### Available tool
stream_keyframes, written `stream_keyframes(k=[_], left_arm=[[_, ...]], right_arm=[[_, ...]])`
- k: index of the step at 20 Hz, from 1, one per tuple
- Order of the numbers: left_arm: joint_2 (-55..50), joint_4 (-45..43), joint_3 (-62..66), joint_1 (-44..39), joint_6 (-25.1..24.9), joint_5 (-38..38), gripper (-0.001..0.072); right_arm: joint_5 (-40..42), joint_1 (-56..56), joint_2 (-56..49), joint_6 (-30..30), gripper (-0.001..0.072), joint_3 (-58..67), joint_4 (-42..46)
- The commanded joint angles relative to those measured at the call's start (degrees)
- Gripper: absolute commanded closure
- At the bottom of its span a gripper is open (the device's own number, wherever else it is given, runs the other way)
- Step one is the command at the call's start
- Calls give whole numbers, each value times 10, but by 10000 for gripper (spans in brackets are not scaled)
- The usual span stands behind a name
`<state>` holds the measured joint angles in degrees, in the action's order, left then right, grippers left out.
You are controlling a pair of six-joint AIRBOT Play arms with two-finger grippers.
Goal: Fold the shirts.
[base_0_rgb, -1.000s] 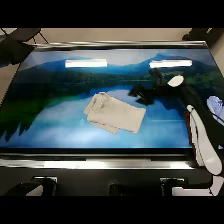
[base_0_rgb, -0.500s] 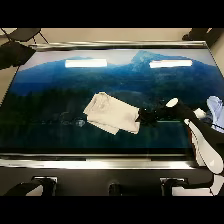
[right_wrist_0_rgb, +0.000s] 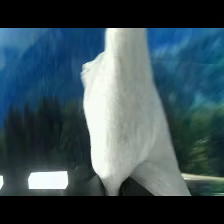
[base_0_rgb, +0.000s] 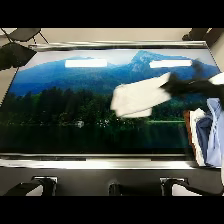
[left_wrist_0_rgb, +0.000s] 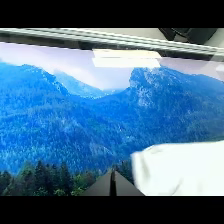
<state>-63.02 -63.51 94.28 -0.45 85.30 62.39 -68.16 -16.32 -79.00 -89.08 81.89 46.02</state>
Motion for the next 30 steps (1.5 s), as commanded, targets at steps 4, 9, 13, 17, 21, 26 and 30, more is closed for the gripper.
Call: stream_keyframes(k=[4, 9, 13, 17, 21, 26, 30], left_arm=[[0, 0, 0, 0, -7, 0, 682], [0, 0, 0, 0, -21, 0, 681], [0, 0, 0, 0, -31, -2, 682], [0, 0, 0, 0, -31, -32, 682], [-3, 0, 0, 0, -31, -61, 682], [-9, 0, 0, 0, -30, -61, 682], [-11, 0, 0, 0, -30, -61, 681]], right_arm=[[-85, -187, 63, -109, 667, 177, 111], [-109, -314, 63, -146, 667, 235, 110], [-214, -405, 64, -156, 667, 284, 100], [-381, -453, 62, -147, 666, 299, 156], [-380, -452, 81, -154, 667, 212, 245], [-380, -452, 136, -115, 667, -54, 406], [-315, -452, 138, -91, 667, -182, 470]])
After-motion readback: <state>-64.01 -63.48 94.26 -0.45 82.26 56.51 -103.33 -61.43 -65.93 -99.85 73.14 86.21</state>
